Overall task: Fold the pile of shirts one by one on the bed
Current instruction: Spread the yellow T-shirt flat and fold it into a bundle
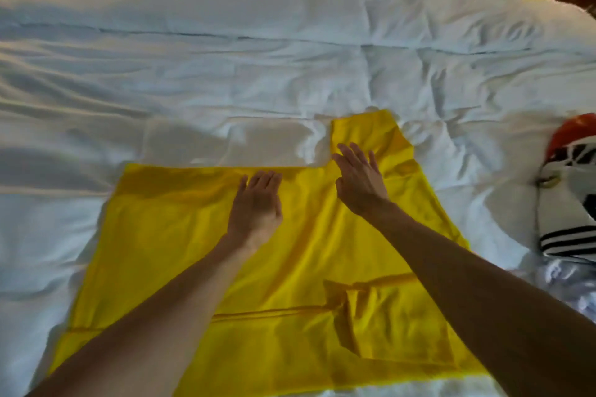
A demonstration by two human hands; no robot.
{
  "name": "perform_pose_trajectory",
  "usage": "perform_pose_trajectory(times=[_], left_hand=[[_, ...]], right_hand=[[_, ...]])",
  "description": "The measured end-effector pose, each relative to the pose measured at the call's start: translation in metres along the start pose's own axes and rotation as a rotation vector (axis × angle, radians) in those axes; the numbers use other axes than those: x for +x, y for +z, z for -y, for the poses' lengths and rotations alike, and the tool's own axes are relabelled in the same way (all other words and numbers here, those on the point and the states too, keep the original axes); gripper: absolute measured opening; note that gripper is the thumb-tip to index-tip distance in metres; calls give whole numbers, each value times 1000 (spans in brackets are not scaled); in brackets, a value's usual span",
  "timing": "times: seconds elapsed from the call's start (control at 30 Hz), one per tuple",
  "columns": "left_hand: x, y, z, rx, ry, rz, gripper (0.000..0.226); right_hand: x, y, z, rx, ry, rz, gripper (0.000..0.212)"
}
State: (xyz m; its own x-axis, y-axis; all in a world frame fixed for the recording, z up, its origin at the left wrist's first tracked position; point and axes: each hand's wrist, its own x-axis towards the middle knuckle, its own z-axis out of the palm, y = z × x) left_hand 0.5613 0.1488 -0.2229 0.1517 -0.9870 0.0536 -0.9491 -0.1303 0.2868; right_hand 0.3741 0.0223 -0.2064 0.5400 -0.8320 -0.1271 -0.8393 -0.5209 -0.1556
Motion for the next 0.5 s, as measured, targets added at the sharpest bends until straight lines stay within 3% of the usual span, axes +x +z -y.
perform_pose_trajectory(times=[0.13,0.33,0.5], left_hand=[[36,15,4,32,45,55,43],[50,32,6,89,22,115,48],[52,34,8,198,0,85,31]], right_hand=[[57,-6,-19,-8,89,38,58],[106,3,-36,-212,39,151,64],[114,-3,-48,-389,-9,140,63]])
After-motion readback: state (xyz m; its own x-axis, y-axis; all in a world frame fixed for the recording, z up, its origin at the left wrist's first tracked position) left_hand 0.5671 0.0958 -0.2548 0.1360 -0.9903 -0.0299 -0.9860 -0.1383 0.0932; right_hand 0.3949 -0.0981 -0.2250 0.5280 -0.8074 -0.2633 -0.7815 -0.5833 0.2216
